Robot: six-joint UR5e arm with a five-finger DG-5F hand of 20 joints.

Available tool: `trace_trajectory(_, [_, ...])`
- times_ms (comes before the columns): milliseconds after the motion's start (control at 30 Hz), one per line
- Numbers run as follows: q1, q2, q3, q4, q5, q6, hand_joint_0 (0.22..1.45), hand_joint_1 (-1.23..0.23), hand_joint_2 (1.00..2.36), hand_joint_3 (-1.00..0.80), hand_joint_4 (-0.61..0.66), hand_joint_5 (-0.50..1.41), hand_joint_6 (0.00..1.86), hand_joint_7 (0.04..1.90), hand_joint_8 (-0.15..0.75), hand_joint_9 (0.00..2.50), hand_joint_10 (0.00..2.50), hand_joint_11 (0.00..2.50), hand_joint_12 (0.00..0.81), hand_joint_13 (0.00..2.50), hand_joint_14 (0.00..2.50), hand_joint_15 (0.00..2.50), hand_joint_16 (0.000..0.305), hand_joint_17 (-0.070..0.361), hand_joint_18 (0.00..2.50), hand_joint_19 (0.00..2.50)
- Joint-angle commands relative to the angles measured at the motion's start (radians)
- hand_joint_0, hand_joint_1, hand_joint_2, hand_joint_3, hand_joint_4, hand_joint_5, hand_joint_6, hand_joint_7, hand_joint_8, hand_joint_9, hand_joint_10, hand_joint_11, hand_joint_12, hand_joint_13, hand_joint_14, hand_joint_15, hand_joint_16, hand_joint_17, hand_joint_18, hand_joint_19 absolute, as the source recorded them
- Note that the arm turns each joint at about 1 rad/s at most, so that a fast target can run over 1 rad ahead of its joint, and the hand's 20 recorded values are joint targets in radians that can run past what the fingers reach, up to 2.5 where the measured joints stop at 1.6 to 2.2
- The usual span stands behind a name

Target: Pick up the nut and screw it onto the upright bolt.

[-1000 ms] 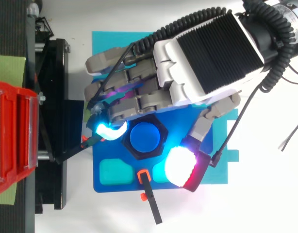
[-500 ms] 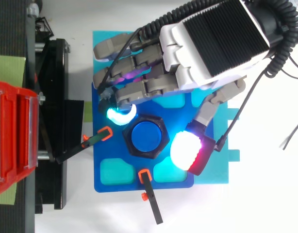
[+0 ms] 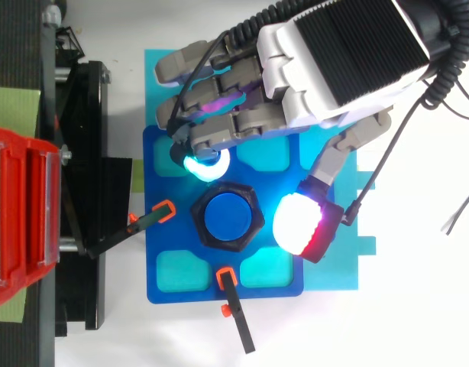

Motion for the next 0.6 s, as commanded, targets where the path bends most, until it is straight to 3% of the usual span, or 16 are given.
trace_trajectory(0, [-0.001,0.000,0.000,0.000,-0.001,-0.001,0.52,-0.21,1.00,-0.50,0.21,0.02,0.50,1.43,0.307,1.02,0.00,0.00,0.252,0.57,0.00,0.00,0.023,0.052,0.24,0.00])
trace_trajectory(367, [-0.003,0.000,0.000,0.001,-0.001,0.002,0.51,-0.22,1.00,-0.50,0.27,-0.04,0.50,1.10,0.301,0.97,0.00,0.00,0.253,0.55,0.00,0.00,0.023,0.053,0.23,0.00])
trace_trajectory(567, [-0.007,0.001,0.024,0.000,-0.004,0.002,0.50,-0.22,1.00,-0.50,0.28,-0.05,0.50,1.07,0.301,0.97,0.00,0.00,0.264,0.56,0.00,0.00,0.025,0.055,0.23,0.00])
